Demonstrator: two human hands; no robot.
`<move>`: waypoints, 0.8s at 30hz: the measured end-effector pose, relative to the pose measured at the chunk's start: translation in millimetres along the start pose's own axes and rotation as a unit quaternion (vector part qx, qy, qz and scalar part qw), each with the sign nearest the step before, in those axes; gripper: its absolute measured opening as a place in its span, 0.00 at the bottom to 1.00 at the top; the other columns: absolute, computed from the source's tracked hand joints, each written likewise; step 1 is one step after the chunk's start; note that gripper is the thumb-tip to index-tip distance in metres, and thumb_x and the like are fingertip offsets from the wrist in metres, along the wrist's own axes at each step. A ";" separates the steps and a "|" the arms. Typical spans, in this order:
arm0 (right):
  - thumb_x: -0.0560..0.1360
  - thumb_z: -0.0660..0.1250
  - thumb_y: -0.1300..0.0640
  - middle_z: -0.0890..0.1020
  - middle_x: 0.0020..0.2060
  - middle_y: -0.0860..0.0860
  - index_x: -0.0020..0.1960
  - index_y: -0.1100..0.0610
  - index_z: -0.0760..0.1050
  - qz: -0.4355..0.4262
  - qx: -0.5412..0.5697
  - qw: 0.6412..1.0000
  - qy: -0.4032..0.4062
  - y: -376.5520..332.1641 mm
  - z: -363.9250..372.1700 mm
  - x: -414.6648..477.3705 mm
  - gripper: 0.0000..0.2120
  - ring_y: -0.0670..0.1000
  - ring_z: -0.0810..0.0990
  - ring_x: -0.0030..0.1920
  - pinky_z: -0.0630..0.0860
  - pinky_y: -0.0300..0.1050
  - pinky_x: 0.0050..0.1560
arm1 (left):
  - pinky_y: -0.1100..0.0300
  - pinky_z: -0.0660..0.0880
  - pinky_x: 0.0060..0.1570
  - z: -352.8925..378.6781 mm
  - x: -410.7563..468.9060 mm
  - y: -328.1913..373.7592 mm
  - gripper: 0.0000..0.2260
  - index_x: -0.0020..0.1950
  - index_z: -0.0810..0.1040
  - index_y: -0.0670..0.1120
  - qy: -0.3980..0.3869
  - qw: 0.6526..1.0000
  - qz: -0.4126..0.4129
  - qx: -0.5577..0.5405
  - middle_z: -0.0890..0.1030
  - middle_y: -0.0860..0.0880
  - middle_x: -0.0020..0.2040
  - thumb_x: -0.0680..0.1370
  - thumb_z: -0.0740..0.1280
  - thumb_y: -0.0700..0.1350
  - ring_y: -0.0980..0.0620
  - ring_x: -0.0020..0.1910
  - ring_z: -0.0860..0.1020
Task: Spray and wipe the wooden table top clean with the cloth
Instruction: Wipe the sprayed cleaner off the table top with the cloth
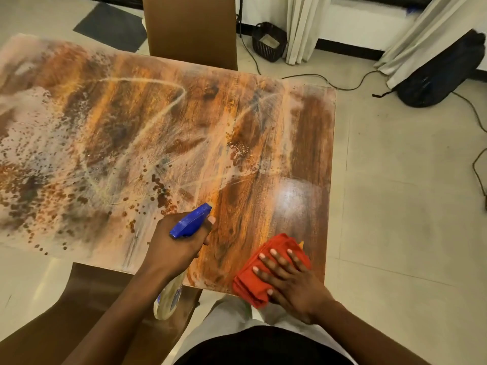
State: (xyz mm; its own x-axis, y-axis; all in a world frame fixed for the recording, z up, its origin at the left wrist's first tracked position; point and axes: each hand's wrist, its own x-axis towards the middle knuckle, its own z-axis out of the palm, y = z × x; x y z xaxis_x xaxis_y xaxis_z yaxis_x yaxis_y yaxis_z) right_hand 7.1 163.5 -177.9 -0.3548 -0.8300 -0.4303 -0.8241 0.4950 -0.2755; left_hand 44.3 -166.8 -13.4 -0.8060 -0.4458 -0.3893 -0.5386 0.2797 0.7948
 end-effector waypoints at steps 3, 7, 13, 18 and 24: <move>0.90 0.42 0.38 0.46 0.88 0.49 0.89 0.42 0.42 0.079 0.014 0.997 -0.007 42.9 -13.1 -14.1 0.29 0.56 0.41 0.88 0.41 0.64 0.83 | 0.60 0.80 0.32 7.5 4.6 8.5 0.15 0.38 0.83 0.39 0.003 1.000 -0.004 -0.012 0.86 0.40 0.33 0.82 0.72 0.44 0.40 0.29 0.82; 0.86 0.32 0.34 0.38 0.88 0.50 0.88 0.43 0.34 0.165 0.015 0.986 -0.014 101.5 -41.8 -3.3 0.32 0.54 0.31 0.86 0.37 0.63 0.85 | 0.38 0.82 0.42 16.3 16.9 31.1 0.19 0.41 0.81 0.33 0.021 1.000 0.010 -0.011 0.83 0.31 0.35 0.83 0.71 0.47 0.29 0.34 0.81; 0.85 0.34 0.33 0.31 0.86 0.51 0.86 0.43 0.29 0.262 0.089 0.960 0.029 170.9 -98.0 70.2 0.33 0.57 0.27 0.85 0.32 0.63 0.84 | 0.33 0.81 0.44 26.1 28.7 68.8 0.22 0.40 0.77 0.30 0.049 0.998 0.035 -0.014 0.79 0.27 0.34 0.83 0.71 0.48 0.26 0.34 0.80; 0.87 0.40 0.33 0.30 0.85 0.54 0.86 0.44 0.29 0.294 0.150 0.943 0.039 188.6 -152.9 163.4 0.35 0.61 0.26 0.84 0.27 0.68 0.81 | 0.36 0.81 0.40 38.0 33.8 84.2 0.16 0.41 0.81 0.37 0.052 0.997 0.047 -0.019 0.83 0.33 0.35 0.84 0.71 0.46 0.29 0.33 0.81; 0.86 0.40 0.33 0.31 0.85 0.56 0.85 0.43 0.27 0.126 0.079 0.989 0.013 115.2 -151.8 240.5 0.35 0.62 0.25 0.81 0.18 0.66 0.72 | 0.64 0.80 0.32 43.2 45.8 80.9 0.15 0.37 0.82 0.48 0.081 0.996 0.036 -0.023 0.86 0.45 0.36 0.84 0.71 0.43 0.50 0.25 0.82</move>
State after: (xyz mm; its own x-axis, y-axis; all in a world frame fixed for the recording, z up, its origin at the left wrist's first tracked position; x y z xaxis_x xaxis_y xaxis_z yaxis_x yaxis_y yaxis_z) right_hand -240.2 -18.1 -182.7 -0.5531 -0.6809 -0.4800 -0.6295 0.7190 -0.2945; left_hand -46.9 -127.8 13.0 -0.7897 -0.5588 -0.2533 -0.4661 0.2779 0.8400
